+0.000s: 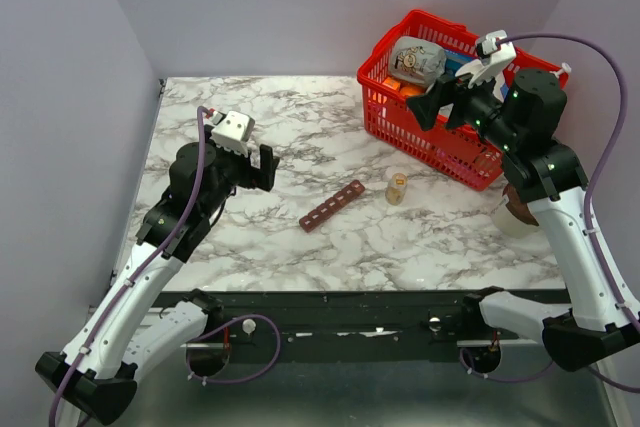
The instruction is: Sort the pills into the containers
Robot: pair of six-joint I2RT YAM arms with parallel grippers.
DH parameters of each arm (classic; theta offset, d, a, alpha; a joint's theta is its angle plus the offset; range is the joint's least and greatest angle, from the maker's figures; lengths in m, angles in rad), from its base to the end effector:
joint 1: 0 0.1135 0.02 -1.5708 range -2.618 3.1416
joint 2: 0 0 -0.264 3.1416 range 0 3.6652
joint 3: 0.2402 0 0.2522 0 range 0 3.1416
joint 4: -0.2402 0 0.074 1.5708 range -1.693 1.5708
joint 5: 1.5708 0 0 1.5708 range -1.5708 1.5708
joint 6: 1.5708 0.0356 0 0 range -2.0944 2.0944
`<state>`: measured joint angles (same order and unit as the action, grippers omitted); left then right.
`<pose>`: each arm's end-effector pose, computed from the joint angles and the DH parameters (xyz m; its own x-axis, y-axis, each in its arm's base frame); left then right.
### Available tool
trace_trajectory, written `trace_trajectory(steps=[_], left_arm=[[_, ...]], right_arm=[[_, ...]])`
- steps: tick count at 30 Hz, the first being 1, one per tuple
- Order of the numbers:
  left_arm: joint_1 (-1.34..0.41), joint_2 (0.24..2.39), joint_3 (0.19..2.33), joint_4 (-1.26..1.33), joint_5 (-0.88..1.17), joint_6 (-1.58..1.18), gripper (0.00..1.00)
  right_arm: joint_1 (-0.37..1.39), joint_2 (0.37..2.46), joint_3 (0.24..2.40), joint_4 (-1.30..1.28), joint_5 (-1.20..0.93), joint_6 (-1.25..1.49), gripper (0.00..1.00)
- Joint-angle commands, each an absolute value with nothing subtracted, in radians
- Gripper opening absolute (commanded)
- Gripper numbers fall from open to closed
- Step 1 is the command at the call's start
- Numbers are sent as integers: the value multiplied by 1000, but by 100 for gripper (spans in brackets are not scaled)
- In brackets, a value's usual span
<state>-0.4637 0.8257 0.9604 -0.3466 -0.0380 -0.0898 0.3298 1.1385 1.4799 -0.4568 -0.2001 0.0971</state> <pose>0.1641 -0.0806 0.3769 -0.2244 0.0121 -0.9744 0.3952 0.9151 -0.0797 0.2137 0.0806 0.4792 -0.1573 0.0466 -0.9865 -0.4913 0.8628 0.1191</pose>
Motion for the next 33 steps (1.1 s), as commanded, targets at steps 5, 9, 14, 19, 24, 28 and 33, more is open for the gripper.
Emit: trace_trajectory(steps=[5, 9, 14, 19, 24, 28, 33], left_arm=[[-423, 833, 950, -367, -78, -136, 99], [-303, 847, 939, -364, -2, -193, 99], [-155, 868, 922, -371, 191, -236, 99], [-129, 1005, 933, -459, 426, -209, 99], [-236, 1113, 882, -503, 374, -178, 99], [-411, 1175, 851, -508, 238, -134, 99], [-541, 1235, 804, -405, 137, -118, 99]], right_arm=[[321, 1147, 1473, -439, -320, 34, 100], [321, 1152, 1477, -457, -466, -75, 100], [319, 1163, 1467, -569, -739, -308, 100], [333, 1169, 1352, -623, -902, -529, 100], [397, 1206, 1227, -699, -920, -939, 100], [423, 1244, 1164, -716, -954, -1100, 100], [423, 1308, 1166, -707, -991, -1112, 100]])
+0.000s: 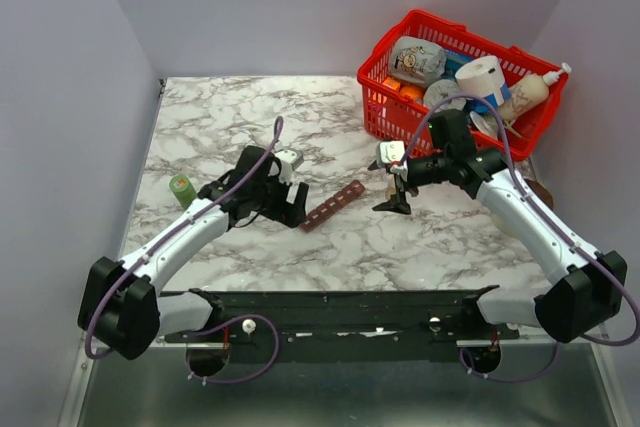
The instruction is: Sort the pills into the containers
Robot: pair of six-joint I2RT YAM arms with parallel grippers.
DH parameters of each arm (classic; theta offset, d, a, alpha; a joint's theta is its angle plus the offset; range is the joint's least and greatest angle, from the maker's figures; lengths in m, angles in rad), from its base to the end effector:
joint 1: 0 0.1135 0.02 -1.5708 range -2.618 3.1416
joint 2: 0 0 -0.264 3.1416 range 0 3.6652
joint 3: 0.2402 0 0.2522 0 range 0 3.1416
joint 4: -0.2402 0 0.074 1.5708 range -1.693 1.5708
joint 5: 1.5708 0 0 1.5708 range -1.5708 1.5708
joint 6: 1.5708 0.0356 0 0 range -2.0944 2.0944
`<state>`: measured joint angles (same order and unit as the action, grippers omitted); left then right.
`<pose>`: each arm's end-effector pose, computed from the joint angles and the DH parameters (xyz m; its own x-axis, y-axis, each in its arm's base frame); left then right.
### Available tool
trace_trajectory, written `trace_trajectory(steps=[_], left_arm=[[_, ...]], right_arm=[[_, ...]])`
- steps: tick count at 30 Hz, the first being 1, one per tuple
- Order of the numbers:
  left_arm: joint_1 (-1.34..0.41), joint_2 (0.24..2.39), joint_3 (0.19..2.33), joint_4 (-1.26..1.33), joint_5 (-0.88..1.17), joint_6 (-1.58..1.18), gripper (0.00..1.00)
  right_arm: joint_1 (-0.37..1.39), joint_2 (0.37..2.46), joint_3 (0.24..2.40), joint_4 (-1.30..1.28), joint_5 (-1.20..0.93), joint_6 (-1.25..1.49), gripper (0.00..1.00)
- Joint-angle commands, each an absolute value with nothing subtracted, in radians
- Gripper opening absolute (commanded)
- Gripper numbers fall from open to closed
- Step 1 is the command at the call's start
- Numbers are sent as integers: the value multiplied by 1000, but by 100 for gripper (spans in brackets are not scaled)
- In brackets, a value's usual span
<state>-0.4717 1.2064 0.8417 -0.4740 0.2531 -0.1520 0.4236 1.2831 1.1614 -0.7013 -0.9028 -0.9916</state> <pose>0.2175 -0.1209 0.2482 -0.7441 0.2150 -0.6325 0.4819 0.8285 -0.2853 0.2263 0.1327 0.3260 0.2545 -0.4539 -0.8539 -0.9651 -0.0632 -0.2541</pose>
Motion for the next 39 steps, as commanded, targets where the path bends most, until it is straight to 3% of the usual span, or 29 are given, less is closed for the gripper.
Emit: trace_trajectory(steps=[1, 7, 17, 22, 30, 36, 39], left_arm=[[-569, 1244, 795, -379, 133, -120, 99], [-638, 1367, 773, -261, 77, -110, 98], [-698, 1511, 871, -322, 32, -132, 89], [-699, 1479, 821, -293, 17, -227, 86], [-692, 1352, 747, -196, 54, -255, 90], [-585, 1266, 759, -184, 247, -183, 91], [-525, 1247, 752, -141, 339, -233, 91]], right_arm=[[423, 1313, 1169, -703, -1003, -1103, 100], [422, 1312, 1135, -670, -1014, -1066, 100], [396, 1307, 1097, -640, -1045, -1026, 100], [393, 1316, 1085, -627, -1013, -1019, 100], [426, 1342, 1035, -627, -971, -1196, 98], [448, 1465, 1115, -673, -864, -1395, 97], [448, 1581, 1237, -715, -850, -1335, 92]])
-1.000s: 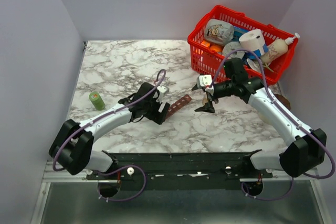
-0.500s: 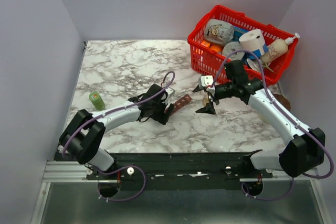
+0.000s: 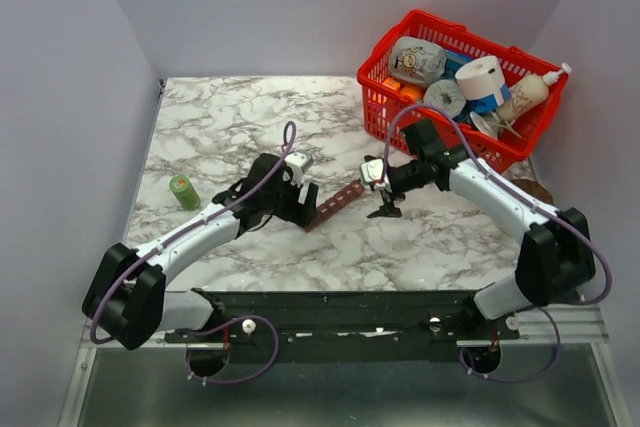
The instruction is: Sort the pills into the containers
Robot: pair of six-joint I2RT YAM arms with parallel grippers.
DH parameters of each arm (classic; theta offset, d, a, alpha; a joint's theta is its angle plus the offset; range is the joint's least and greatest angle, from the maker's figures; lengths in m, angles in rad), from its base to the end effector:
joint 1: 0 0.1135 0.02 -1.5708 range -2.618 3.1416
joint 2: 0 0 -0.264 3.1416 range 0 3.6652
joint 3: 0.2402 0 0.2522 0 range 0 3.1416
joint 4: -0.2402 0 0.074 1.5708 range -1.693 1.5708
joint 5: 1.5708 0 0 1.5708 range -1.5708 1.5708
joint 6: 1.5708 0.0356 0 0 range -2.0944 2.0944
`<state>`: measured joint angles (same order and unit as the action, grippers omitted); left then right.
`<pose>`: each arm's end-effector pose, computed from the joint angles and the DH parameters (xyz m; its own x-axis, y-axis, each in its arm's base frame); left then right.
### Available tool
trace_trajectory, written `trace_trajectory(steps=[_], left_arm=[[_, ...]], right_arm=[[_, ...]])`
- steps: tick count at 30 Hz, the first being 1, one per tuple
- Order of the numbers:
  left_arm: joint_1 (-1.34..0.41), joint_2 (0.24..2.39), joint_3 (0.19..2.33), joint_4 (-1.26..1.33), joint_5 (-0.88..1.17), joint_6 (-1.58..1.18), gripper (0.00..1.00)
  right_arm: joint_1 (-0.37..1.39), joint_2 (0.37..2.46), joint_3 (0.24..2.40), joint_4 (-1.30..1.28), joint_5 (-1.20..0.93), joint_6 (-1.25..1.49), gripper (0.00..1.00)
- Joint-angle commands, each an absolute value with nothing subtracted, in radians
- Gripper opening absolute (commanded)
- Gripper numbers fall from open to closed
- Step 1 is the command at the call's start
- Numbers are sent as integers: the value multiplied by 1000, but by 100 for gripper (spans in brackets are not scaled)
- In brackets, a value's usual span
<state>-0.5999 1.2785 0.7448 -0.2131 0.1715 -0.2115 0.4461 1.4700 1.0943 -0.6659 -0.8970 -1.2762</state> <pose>0.2156 -0.1548 0.2192 -0.6867 0.2191 -0.6932 0.5273 0.8065 -0.2674 0.2513 0.1510 0.2590 0.3721 -0.4839 -0.7921 -0.9267 -0.2424 -0.2872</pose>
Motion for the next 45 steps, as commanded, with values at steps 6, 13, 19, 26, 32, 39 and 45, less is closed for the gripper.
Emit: trace_trajectory(steps=[6, 13, 19, 26, 32, 39, 45], left_arm=[[-506, 1268, 696, -28, 365, -296, 88], [-505, 1247, 611, -74, 246, -455, 80], [-471, 1207, 516, -9, 258, -685, 66], [-469, 1287, 506, 75, 287, -747, 47], [-469, 1335, 525, 14, 238, -716, 45], [-468, 1365, 525, 29, 259, -724, 45], [-468, 1359, 531, 40, 275, -739, 46]], right_arm=[[449, 1684, 1313, -695, -884, -1078, 86], [558, 1691, 1244, -701, -755, -1218, 82], [669, 1686, 1203, -618, -674, -1422, 84], [713, 1819, 1341, -632, -629, -1450, 84], [736, 1884, 1354, -614, -580, -1465, 82], [759, 1933, 1358, -572, -546, -1448, 78], [764, 1957, 1348, -522, -509, -1427, 77]])
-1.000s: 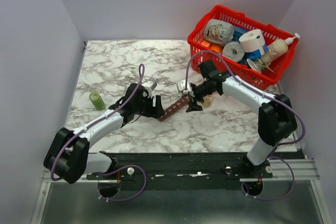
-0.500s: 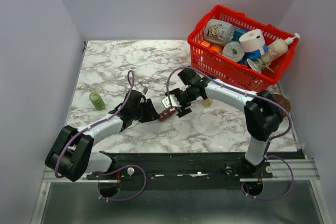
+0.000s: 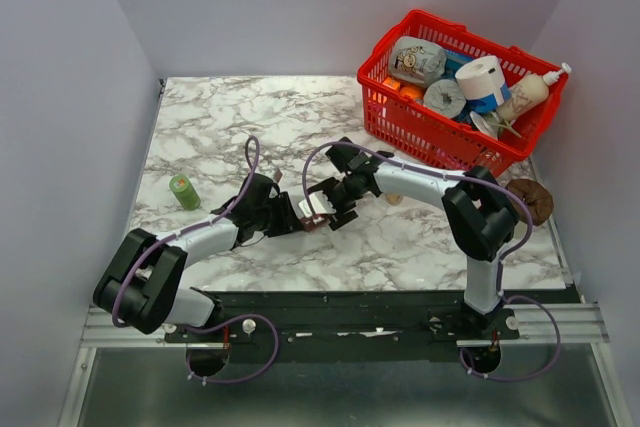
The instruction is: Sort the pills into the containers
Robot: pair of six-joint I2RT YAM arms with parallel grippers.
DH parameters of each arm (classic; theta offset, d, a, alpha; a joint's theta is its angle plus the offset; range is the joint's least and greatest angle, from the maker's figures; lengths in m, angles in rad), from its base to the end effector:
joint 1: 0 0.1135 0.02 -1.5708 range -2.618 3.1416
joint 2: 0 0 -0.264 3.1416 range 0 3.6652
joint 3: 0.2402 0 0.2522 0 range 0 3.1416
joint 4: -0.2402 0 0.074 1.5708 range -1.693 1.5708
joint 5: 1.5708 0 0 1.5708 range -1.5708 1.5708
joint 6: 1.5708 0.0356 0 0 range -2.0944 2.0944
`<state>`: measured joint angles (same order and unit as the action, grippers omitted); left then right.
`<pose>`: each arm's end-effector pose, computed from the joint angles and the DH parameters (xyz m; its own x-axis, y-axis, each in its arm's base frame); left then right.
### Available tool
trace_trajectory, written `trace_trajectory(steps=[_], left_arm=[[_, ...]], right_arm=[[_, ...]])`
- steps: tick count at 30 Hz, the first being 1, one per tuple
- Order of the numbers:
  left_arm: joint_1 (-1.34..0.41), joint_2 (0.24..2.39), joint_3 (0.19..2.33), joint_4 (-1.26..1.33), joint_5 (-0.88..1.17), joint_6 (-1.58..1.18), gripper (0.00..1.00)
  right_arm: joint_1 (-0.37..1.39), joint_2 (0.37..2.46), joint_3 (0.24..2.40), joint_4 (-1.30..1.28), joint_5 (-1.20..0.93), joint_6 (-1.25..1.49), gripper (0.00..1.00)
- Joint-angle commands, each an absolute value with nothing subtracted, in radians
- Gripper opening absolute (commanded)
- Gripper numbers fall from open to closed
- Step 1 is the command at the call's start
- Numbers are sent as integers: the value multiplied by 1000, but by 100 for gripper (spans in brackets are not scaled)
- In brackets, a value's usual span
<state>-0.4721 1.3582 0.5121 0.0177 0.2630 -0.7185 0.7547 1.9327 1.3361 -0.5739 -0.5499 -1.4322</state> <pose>0.2139 -0.1196 0.1481 -0.8861 -0.2612 -0.3828 0.0164 0.8078 -0.5892 0.2717 0.2811 0.1763 0.6327 -0.5641 -0.5305 -0.7656 -0.5583 -0.3195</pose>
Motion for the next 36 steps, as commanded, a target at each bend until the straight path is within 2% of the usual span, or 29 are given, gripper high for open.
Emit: trace_trajectory(steps=[1, 11, 21, 29, 36], left_arm=[[-468, 1356, 534, 38, 276, -742, 46], [-469, 1328, 546, 34, 282, -762, 48], [-468, 1403, 541, 87, 298, -782, 50], [-468, 1442, 552, 64, 281, -767, 47], [-469, 1456, 578, 6, 252, -733, 44]], right_arm=[[765, 1960, 1342, -514, -508, -1425, 76], [765, 1988, 1341, -505, -482, -1424, 69], [765, 1996, 1335, -511, -486, -1419, 61], [765, 2005, 1347, -537, -502, -1417, 55], [765, 2029, 1404, -618, -517, -1414, 46]])
